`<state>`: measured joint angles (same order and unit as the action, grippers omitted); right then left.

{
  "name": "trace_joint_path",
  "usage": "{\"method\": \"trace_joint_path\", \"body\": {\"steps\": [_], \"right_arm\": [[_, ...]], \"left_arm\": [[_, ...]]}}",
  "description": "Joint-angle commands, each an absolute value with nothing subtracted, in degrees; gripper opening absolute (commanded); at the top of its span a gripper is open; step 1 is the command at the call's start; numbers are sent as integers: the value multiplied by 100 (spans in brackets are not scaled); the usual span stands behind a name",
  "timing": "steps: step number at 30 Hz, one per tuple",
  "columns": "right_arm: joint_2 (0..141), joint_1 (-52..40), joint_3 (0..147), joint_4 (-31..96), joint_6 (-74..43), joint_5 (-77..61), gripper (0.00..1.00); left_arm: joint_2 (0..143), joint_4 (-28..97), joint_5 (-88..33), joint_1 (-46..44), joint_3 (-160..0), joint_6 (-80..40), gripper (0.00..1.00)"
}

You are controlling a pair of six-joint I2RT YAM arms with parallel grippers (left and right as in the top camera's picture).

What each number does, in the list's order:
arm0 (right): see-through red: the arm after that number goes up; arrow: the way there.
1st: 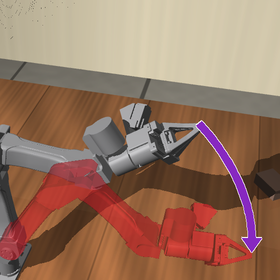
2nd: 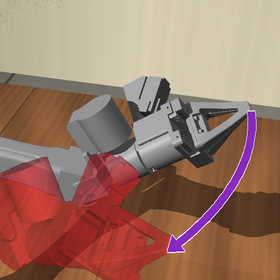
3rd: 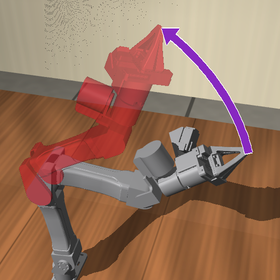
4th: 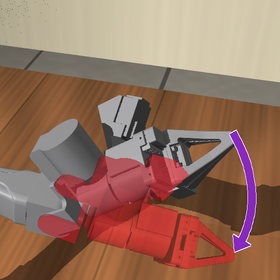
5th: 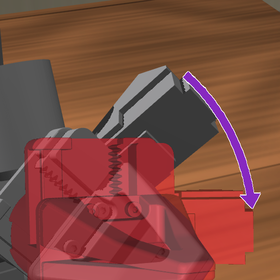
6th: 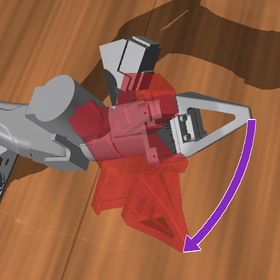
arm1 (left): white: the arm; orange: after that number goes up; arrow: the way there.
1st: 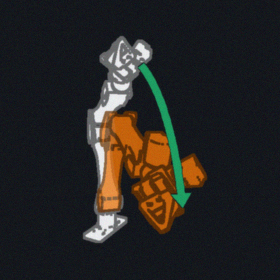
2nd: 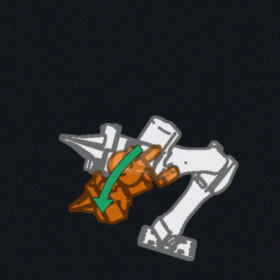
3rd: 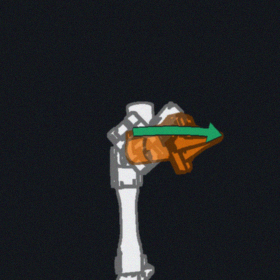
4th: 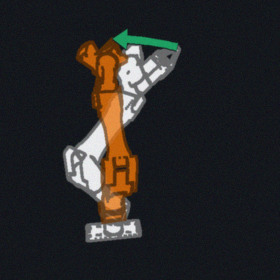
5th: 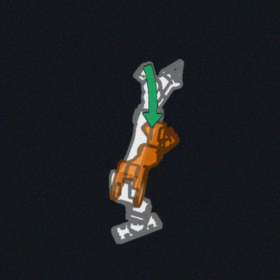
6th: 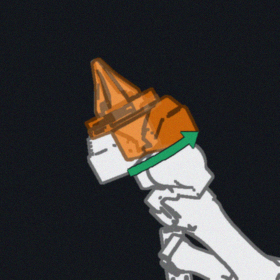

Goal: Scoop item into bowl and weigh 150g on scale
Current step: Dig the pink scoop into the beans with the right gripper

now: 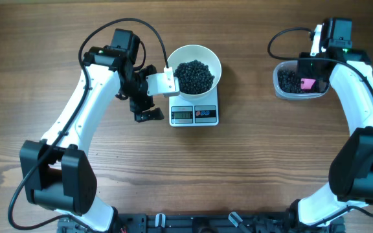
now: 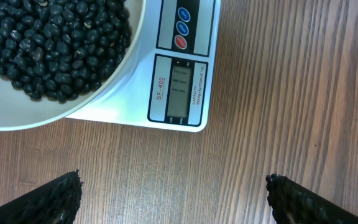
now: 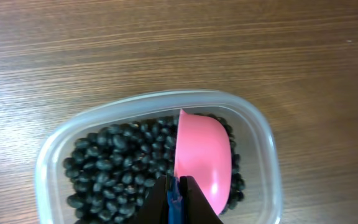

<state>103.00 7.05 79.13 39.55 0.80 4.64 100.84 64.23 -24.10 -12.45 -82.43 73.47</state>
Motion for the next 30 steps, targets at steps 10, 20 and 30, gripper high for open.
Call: {"method": "trace_joint_path", "body": {"steps": [10, 20, 30], "right_arm": [[10184, 698, 7830, 3911, -1264, -1155, 4], [10184, 1221, 7830, 3911, -1752, -1155, 4], [10184, 1621, 7830, 3542, -1809, -2451, 5]], "left_arm": [[10106, 6425, -2545, -1264, -8206, 7459, 100], [10106, 6425, -2545, -1264, -8206, 7459, 100], [10106, 6425, -2545, -1264, -8206, 7459, 100]]}}
